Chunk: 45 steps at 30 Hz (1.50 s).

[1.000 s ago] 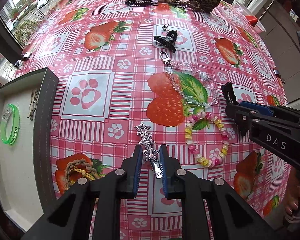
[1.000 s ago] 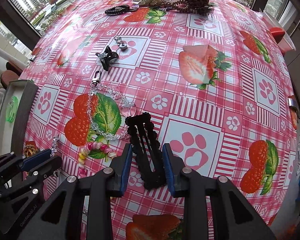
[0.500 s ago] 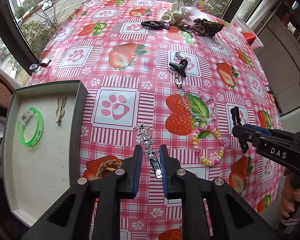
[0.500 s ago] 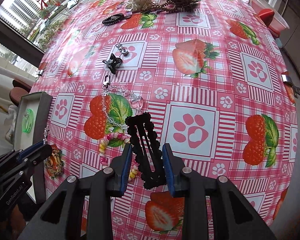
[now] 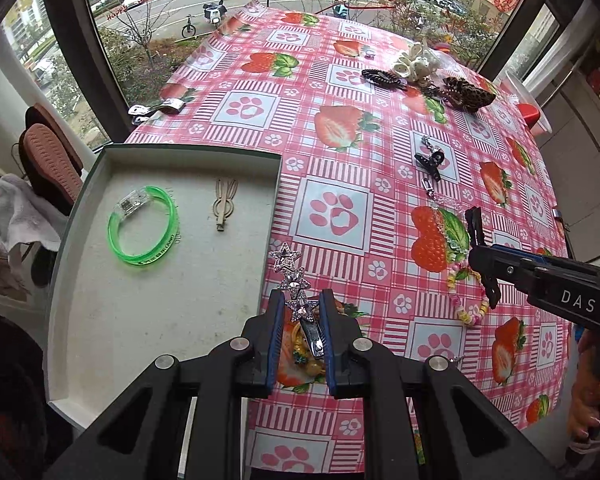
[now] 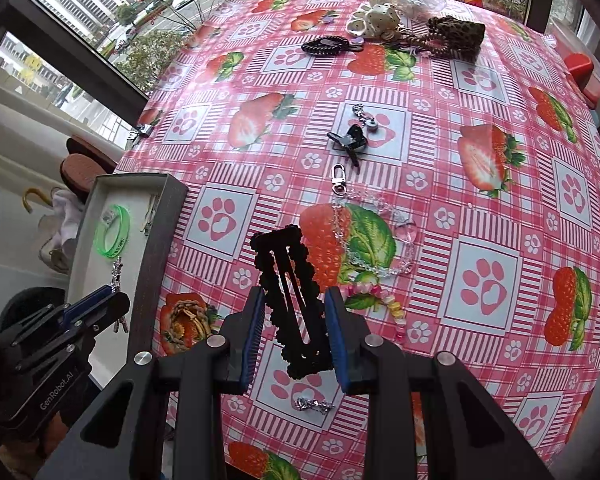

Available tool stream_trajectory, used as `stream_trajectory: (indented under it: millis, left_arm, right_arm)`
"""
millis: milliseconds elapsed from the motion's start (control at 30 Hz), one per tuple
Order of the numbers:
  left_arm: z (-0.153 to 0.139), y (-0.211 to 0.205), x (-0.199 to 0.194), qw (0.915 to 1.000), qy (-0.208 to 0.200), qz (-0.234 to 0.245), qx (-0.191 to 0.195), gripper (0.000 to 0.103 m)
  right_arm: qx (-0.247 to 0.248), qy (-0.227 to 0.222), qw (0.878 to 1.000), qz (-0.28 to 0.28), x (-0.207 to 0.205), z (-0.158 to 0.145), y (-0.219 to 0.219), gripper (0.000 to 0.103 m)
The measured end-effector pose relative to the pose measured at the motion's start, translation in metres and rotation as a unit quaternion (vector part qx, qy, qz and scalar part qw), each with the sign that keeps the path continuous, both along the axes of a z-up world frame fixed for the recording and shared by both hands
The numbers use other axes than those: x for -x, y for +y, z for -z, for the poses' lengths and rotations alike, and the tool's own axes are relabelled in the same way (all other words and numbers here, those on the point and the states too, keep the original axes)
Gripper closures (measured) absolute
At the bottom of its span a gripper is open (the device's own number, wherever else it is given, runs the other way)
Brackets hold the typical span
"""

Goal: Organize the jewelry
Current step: 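Carry the star clip with the left tool while the right tool carries the black clip to the tray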

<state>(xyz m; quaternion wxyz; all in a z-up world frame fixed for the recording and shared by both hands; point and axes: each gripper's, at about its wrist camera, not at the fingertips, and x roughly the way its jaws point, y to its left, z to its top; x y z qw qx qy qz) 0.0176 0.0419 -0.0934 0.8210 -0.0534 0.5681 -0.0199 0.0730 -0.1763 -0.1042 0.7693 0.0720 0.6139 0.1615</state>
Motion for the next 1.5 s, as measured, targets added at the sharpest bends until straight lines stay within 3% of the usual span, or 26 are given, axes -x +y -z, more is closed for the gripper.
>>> stream_trajectory:
  millis: [433,800,1033,1500]
  left_arm:
    - [0.008,0.084,0.019,0.9968,0.000,-0.079,-0.016,0.079]
    - [0.040,0.132,0.018,0.9939,0.025,-0.102,-0.034,0.079]
    - [0.060,0.141,0.006,0.9934,0.038,-0.101,-0.037,0.079]
    - [0.074,0.150,-0.032,0.9928,0.027,-0.108,-0.045,0.079]
  right_arm:
    - [-0.025,-0.009,0.995,-0.101,-0.007,-0.010,0.115,0.070]
    - [-0.035,0.030,0.989,-0.142,-0.012,0.011,0.194,0.070]
    - [-0.001,0.070,0.988,-0.141,-0.011,0.043,0.216,0.070]
    - [0.033,0.053,0.989,-0.134,-0.039,0.060,0.240,0.070]
